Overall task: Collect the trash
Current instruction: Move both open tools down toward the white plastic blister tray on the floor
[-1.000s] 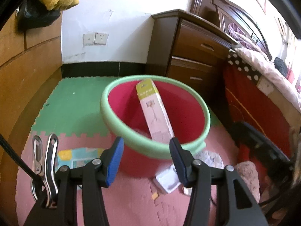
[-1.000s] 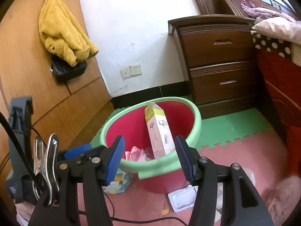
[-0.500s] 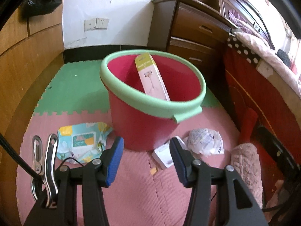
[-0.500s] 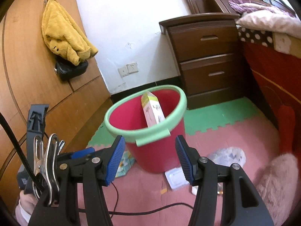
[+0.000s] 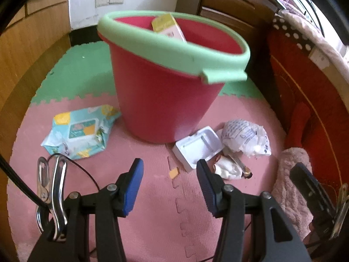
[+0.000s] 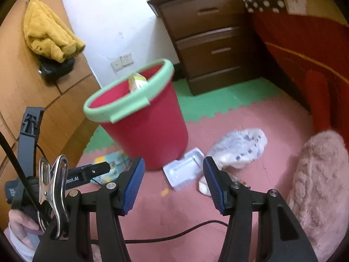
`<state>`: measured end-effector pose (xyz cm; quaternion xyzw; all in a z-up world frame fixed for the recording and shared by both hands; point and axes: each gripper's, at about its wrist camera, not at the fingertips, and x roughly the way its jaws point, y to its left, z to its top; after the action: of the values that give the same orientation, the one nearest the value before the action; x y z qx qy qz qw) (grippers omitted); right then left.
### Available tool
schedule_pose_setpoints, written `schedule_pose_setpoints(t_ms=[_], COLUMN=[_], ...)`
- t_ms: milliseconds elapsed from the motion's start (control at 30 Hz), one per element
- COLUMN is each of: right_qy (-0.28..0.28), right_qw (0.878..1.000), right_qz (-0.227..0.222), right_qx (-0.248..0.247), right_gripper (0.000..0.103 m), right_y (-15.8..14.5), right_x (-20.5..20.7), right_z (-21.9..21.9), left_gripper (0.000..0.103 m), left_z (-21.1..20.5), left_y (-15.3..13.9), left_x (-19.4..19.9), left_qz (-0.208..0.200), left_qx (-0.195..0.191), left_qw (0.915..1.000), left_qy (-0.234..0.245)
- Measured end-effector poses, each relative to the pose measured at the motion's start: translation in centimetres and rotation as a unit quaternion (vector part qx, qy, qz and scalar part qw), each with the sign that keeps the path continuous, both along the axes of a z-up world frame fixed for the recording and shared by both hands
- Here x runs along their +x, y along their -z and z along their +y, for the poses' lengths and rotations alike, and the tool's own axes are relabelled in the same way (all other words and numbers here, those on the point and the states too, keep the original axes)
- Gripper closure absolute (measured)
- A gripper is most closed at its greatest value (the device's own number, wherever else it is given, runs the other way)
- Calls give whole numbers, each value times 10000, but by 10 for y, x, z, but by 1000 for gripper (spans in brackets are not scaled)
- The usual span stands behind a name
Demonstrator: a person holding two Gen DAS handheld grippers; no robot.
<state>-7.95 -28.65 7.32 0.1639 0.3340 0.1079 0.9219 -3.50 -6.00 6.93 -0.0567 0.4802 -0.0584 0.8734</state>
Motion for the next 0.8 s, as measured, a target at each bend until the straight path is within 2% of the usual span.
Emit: schedule_pose_setpoints(t_ms=[500, 800], right_qy=[77, 68], right_qw=[9988, 9976], right_qz=[459, 635], right_qx=[126, 276], right_gripper=[46, 46], right_y=[57, 76], right_x=[7, 8], right_z=[-19, -28], left_gripper=[50, 50], left_z=[-39, -60], left_y=[74, 105], left_x=[24, 48], left_qz=[545, 546], left_qx=[-6, 154], left_qw=[9985, 9980], left_qy=[-62, -284])
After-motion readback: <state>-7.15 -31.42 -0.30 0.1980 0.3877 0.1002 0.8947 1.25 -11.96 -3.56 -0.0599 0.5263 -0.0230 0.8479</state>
